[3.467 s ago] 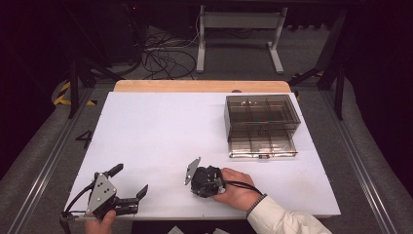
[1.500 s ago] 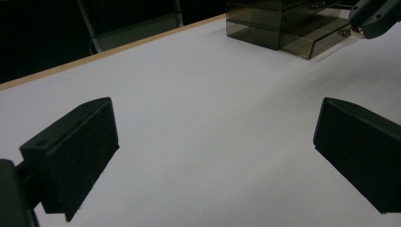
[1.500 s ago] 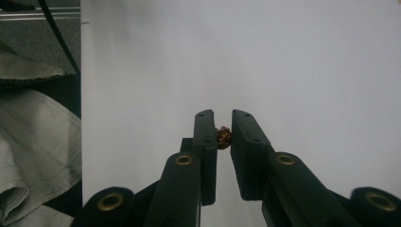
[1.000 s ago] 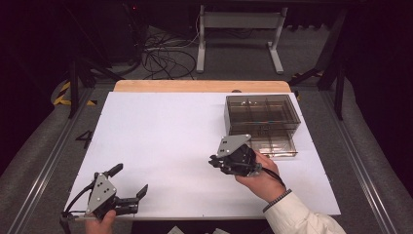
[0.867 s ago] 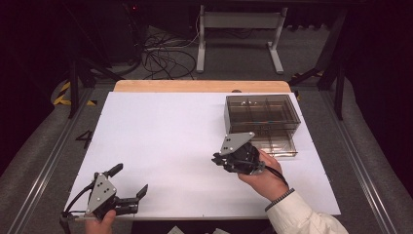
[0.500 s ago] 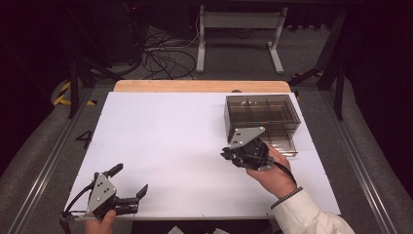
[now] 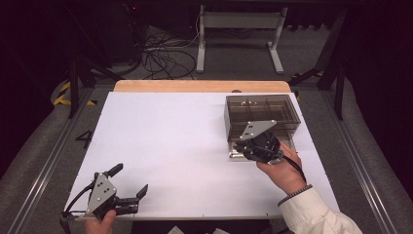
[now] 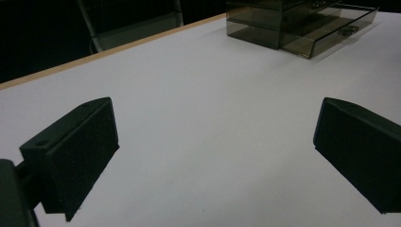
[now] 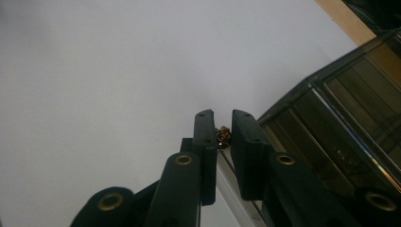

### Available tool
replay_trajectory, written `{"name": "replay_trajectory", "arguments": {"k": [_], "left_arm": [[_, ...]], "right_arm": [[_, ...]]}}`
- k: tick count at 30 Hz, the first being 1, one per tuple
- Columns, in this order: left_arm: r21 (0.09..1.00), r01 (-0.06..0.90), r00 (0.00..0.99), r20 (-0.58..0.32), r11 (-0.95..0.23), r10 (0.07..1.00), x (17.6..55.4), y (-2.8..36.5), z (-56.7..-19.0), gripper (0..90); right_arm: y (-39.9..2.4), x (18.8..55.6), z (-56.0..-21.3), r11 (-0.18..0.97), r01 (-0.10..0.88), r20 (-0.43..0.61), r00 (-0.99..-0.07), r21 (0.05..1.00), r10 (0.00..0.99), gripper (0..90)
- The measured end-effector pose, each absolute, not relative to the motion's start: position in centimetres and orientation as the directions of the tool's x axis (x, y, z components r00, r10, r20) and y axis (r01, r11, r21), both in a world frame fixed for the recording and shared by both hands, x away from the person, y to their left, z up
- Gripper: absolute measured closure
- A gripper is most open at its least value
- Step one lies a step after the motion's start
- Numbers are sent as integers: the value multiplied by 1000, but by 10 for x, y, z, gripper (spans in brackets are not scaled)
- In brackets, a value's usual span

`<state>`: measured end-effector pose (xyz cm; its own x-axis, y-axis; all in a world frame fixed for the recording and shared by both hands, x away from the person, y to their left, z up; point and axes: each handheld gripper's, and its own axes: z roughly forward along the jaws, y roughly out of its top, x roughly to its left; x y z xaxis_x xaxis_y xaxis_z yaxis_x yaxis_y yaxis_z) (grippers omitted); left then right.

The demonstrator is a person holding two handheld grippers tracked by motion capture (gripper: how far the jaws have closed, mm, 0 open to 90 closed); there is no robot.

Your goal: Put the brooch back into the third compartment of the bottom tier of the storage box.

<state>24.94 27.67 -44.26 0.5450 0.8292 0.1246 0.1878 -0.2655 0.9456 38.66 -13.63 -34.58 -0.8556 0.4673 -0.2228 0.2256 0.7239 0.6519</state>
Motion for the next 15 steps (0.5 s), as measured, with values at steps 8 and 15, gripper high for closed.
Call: {"name": "replay_trajectory", "arguments": {"k": [8, 15], "left_arm": [[945, 191, 546, 123, -267, 829, 249, 276, -443, 16], [944, 192, 545, 123, -267, 829, 249, 276, -443, 16]], "right_arm": [[-153, 394, -345, 716, 280, -222, -824, 640, 521, 808], [-168, 400, -346, 695, 319, -222, -791, 645, 569, 808]]}}
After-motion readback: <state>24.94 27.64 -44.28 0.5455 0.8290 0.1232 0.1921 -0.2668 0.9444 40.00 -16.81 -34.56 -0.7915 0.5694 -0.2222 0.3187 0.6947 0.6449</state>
